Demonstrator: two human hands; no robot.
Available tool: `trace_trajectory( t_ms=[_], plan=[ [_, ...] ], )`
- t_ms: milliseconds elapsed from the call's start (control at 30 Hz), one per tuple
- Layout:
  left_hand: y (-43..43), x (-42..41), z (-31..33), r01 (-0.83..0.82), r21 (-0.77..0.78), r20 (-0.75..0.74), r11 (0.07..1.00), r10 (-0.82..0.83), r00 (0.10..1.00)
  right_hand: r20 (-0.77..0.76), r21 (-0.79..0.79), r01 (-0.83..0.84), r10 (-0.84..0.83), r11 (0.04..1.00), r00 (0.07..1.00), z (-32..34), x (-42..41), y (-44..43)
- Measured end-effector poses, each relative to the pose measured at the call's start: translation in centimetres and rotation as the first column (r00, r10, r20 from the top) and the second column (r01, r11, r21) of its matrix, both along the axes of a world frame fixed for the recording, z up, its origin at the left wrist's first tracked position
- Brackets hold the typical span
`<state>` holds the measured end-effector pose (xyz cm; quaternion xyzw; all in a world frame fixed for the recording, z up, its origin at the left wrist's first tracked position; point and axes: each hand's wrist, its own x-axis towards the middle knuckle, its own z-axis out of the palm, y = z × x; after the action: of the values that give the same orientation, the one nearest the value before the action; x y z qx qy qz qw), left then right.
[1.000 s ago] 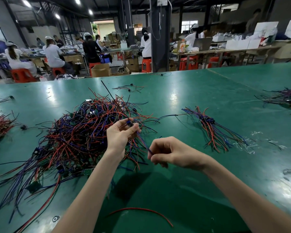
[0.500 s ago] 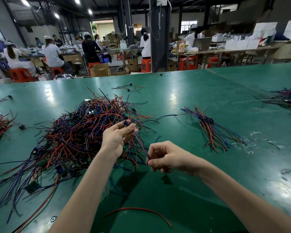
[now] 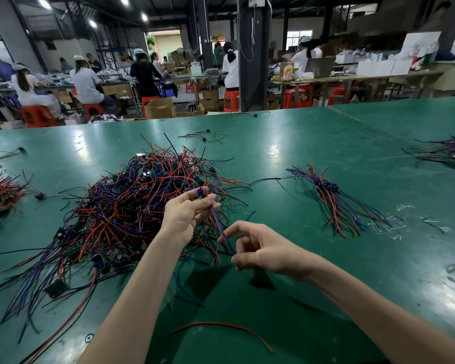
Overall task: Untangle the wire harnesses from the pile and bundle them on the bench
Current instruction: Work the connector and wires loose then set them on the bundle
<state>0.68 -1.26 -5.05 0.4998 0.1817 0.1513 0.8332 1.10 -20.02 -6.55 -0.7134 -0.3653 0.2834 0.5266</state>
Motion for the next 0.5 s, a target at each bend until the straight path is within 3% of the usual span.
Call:
trace_trajectory(
  t_ms=[67, 167, 233, 500],
  plan=[
    [-0.05, 0.02, -0.08, 0.004, 0.007, -0.004, 1.000, -0.004, 1.000, -0.056, -0.050, 0.015, -0.018, 0.999, 0.998, -0.17, 0.12, 0.06],
    [-0.38, 0.03, -0.23, 0.011, 0.032, -0.016, 0.999, -0.011, 1.000, -0.310, -0.194, 0.041, -0.101, 0.980, 0.945, 0.01, 0.23, -0.13],
    [-0.54, 0.00, -0.21, 0.015, 0.048, -0.025, 0.999, -0.014, 1.000, -0.395, -0.205, 0.023, -0.104, 0.979, 0.913, 0.16, 0.24, -0.21],
    [-0.82, -0.15, 0.00, 0.007, 0.047, -0.005, 0.999, -0.007, 1.000, -0.180, -0.113, -0.048, 0.027, 0.992, 0.983, 0.22, -0.19, -0.19]
  ],
)
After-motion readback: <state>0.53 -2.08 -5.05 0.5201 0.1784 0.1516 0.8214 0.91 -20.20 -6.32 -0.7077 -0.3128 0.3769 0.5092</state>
